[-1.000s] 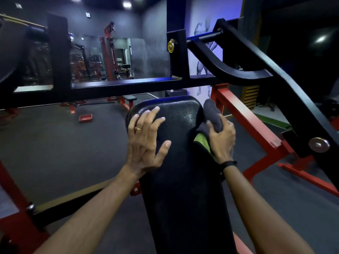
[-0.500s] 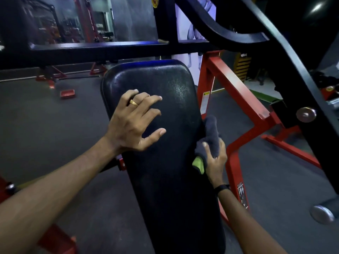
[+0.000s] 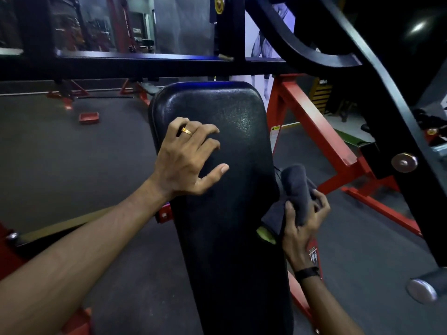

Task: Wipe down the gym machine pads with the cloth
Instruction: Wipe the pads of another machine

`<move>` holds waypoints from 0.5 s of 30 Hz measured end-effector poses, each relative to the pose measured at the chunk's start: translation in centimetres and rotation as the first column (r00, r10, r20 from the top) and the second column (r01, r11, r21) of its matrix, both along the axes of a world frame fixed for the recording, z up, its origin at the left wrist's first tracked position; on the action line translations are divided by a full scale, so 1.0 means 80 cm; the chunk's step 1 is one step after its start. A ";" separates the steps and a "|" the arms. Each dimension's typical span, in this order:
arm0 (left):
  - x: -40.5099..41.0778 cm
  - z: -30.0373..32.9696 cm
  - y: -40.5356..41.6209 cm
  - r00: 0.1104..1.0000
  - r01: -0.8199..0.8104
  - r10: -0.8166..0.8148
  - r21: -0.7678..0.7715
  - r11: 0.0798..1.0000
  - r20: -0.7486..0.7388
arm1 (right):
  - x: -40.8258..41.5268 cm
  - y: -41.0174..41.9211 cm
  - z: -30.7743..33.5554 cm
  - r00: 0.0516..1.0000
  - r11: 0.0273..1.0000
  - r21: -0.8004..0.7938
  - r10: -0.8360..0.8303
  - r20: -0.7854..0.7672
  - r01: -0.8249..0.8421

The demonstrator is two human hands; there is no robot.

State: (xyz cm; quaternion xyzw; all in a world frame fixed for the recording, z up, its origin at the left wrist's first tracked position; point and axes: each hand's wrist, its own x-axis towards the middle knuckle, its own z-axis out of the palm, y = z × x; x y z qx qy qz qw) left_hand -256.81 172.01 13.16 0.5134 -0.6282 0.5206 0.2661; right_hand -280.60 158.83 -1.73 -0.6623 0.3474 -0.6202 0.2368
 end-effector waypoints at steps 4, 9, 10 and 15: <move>0.000 0.000 0.000 0.999 0.002 -0.003 -0.023 1.000 -0.037 | 0.045 0.004 0.015 0.885 0.997 -0.033 0.049 -0.462 -0.073; 0.001 -0.001 -0.001 0.997 -0.021 0.019 -0.033 0.999 -0.069 | 0.054 -0.021 0.012 0.959 0.995 0.033 0.103 -0.265 -0.098; 0.001 -0.002 0.000 0.997 -0.025 0.023 -0.034 0.999 -0.075 | 0.055 -0.029 0.014 0.966 0.991 0.058 0.127 -0.227 -0.117; -0.002 -0.001 0.001 0.994 -0.065 0.062 -0.024 0.998 -0.088 | 0.084 -0.061 0.067 0.980 0.986 0.091 0.148 -0.130 -0.136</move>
